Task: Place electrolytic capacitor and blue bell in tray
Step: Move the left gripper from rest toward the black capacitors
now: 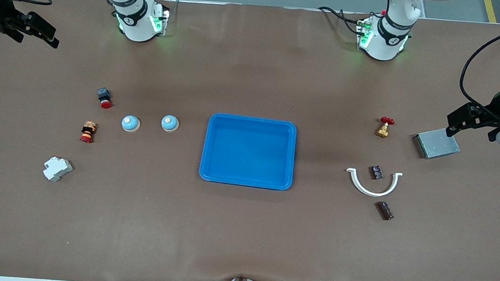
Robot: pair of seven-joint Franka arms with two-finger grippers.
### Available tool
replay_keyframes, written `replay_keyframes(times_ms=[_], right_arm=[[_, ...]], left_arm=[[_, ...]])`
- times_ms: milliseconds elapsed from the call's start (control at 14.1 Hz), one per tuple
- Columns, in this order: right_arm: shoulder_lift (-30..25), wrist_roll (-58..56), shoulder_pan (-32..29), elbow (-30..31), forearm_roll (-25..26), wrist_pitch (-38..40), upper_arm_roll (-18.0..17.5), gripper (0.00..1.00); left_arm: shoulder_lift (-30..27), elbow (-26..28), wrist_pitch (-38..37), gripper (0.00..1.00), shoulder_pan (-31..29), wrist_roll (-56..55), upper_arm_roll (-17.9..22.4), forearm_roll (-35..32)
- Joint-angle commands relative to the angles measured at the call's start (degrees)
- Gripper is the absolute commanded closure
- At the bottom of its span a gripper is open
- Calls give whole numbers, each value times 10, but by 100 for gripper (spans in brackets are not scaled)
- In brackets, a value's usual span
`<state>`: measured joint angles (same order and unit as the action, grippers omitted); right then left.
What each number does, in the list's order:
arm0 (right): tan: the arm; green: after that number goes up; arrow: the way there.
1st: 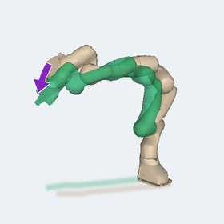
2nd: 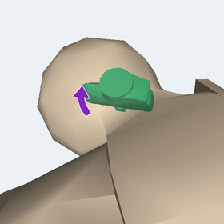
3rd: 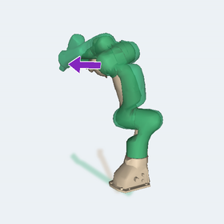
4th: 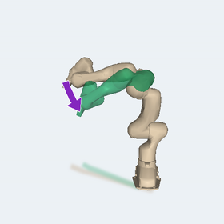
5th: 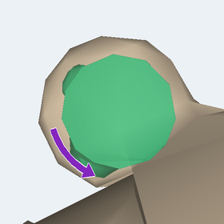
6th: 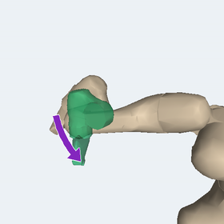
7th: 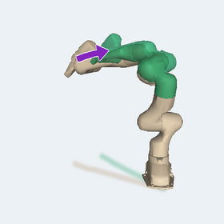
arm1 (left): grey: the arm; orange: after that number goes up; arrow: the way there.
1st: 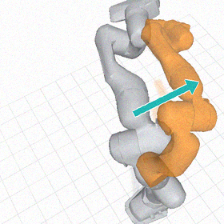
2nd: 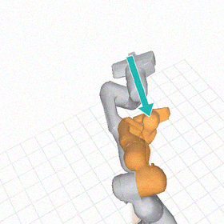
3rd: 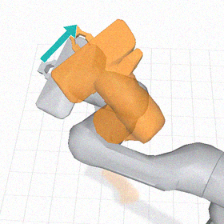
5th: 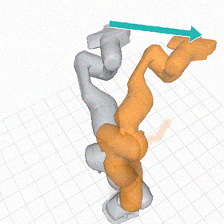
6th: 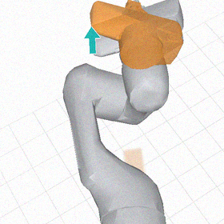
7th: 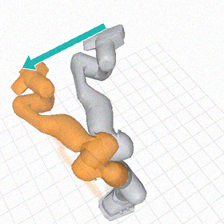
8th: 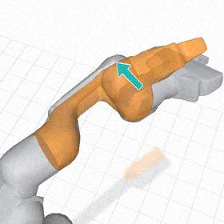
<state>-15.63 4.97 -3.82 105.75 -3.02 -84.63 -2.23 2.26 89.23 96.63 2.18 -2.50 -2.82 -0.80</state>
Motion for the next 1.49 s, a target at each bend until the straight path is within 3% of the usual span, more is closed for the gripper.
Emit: replay_keyframes(times_ms=[0, 779, 1417], right_arm=[[-5, -7, -4, 1, -8, 6, -1, 0], [-12, -11, -3, 1, -6, -41, -1, 0], [-16, -45, -2, 6, 4, -62, -1, 0]], left_arm=[[-10, 9, 3, 0, -3, -5, 0, 7], [9, 9, 3, 0, -17, -4, 0, 7], [76, 9, 5, 0, -27, -5, 1, 7]])
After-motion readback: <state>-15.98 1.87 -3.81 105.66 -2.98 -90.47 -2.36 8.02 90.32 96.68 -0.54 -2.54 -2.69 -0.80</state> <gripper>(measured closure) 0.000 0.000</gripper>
